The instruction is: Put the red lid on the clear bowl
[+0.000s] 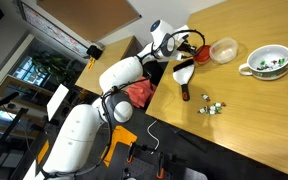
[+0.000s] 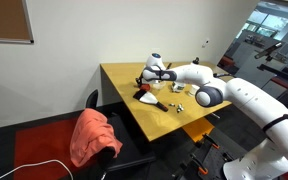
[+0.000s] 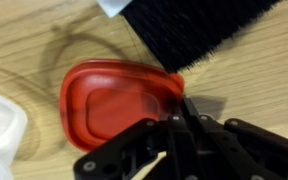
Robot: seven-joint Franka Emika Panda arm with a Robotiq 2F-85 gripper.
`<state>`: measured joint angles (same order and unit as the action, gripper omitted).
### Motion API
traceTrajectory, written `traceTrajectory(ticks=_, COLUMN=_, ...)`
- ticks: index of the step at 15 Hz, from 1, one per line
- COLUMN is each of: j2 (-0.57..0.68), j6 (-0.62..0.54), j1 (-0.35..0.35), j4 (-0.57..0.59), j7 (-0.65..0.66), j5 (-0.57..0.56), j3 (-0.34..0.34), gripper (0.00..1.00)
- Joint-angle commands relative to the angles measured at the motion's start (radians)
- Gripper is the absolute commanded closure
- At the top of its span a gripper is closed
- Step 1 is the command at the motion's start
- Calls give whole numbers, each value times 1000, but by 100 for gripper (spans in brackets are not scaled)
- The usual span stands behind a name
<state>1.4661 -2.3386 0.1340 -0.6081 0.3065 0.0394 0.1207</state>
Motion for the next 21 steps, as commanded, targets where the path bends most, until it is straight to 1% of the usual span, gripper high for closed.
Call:
traceTrajectory(ticks=1, j2=0, j6=11, j1=-8, j4=0, j7=50, j5=-26, j3=22, gripper=98)
traceTrajectory(ticks=2, j2=0, j6=14, j1=-6, j4=3, j7=46, j5=-24, j3=21, gripper=100)
traceTrajectory(ticks=6, j2=0, j6=29, j1=3, j4=24, j7=28, j5=-16, j3=10, gripper=98)
traceTrajectory(ticks=10, j2=0, j6=77, j1=12, j4=59, j7=6, j5=-13, j3=3, gripper=98)
traceTrajectory(ticks=11, j2=-24, j6=76, j1=9, j4=30, j7=-2, j5=-2, j3=8, gripper=98)
traceTrajectory(ticks=13, j2=-40, j6=92, j1=13, j4=28, j7=-11, j5=1, j3=3, gripper=98)
traceTrajectory(ticks=19, j2=-96, j6=129, j1=17, j4=25, j7=32, j5=3, j3=13, gripper=98)
traceTrajectory(ticks=21, j2=-119, j6=165, j1=13, j4=21, j7=60, j5=-3, j3=23, gripper=98)
